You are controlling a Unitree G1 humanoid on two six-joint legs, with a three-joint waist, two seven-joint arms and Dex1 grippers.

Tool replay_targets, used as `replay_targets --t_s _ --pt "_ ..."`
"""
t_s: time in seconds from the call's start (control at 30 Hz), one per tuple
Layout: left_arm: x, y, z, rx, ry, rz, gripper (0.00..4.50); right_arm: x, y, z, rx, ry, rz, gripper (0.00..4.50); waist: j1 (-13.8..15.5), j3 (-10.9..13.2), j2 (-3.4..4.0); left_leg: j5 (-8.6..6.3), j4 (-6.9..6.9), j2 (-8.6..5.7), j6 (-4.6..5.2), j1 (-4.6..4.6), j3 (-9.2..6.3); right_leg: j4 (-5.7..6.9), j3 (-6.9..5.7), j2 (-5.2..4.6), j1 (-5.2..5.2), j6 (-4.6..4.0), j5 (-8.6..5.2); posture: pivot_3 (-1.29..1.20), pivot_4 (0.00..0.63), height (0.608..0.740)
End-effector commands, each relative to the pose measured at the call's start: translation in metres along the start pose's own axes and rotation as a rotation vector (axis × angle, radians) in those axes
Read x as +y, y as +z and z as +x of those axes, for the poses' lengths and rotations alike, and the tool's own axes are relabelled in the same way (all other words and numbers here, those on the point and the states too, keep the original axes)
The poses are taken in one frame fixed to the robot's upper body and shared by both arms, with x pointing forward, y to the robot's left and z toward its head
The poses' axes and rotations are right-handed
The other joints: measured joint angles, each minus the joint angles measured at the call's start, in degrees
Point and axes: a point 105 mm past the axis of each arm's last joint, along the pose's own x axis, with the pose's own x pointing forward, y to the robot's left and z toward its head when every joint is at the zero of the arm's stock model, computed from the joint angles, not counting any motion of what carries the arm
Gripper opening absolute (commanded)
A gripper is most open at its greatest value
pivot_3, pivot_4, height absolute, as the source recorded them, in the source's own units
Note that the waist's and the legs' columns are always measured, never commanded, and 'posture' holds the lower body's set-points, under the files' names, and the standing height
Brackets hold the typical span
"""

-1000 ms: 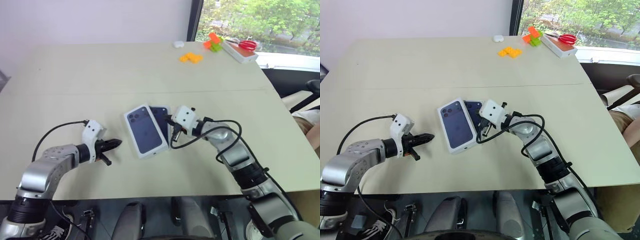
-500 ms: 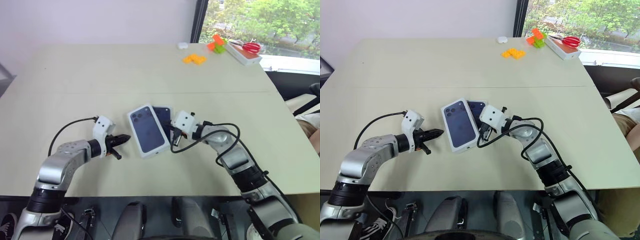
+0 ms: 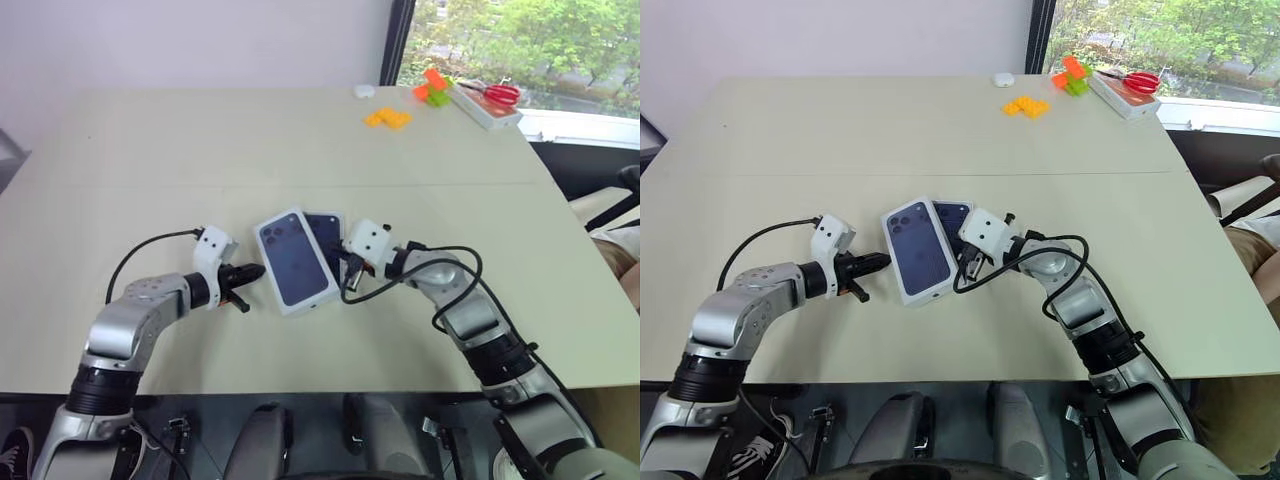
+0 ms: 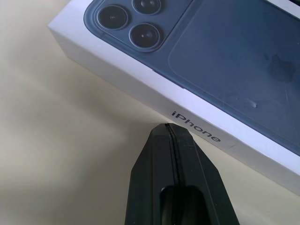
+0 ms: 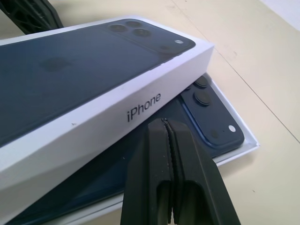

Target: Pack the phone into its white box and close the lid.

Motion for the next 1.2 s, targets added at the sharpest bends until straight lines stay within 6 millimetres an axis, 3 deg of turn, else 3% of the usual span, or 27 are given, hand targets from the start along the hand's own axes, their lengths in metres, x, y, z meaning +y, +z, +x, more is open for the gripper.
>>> replay_targets --t_s 0.03,0.3,0.6,0.77,1.2 --pt "-0.003 0.003 -0.004 0.012 -0.003 0.019 0.00 -0.007 0.017 -0.002 -0.059 -0.026 -0.021 0.07 -0.06 0.00 0.00 0.00 0.00 0.00 0.00 0.00 0.00 0.00 0.00 0.00 0.00 0.00 0.00 0.00 0.150 0.740" --pt "-0.005 0.006 0.015 -0.020 0.027 0.024 0.00 -0.003 0.018 -0.002 -0.060 -0.009 -0.022 0.07 0.22 0.00 0.00 0.01 0.02 -0.01 -0.02 0.01 -0.03 0.02 -0.03 -0.01 0.03 0.00 0.00 0.00 0.150 0.740" --pt "-0.007 0.016 0.021 -0.061 0.026 0.024 0.00 0.003 0.017 -0.003 -0.057 0.011 -0.019 0.07 0.10 0.00 0.00 0.01 0.02 -0.01 -0.02 0.02 -0.05 0.02 -0.04 -0.01 0.05 0.00 0.01 0.00 0.150 0.740" --pt "0.000 0.032 0.033 -0.115 0.075 0.024 0.00 -0.001 0.011 -0.004 -0.039 -0.012 -0.010 0.07 0.13 -0.01 -0.01 0.04 0.05 -0.03 -0.06 0.05 -0.05 0.03 -0.05 -0.01 0.09 -0.03 0.02 0.00 0.150 0.740" --pt "-0.015 0.039 0.050 -0.129 0.014 0.044 0.00 -0.011 -0.003 -0.015 0.010 -0.066 -0.012 0.07 0.19 -0.01 -0.01 0.04 0.04 -0.05 -0.07 0.01 -0.05 0.03 -0.04 -0.04 0.06 -0.02 0.03 0.00 0.150 0.740"
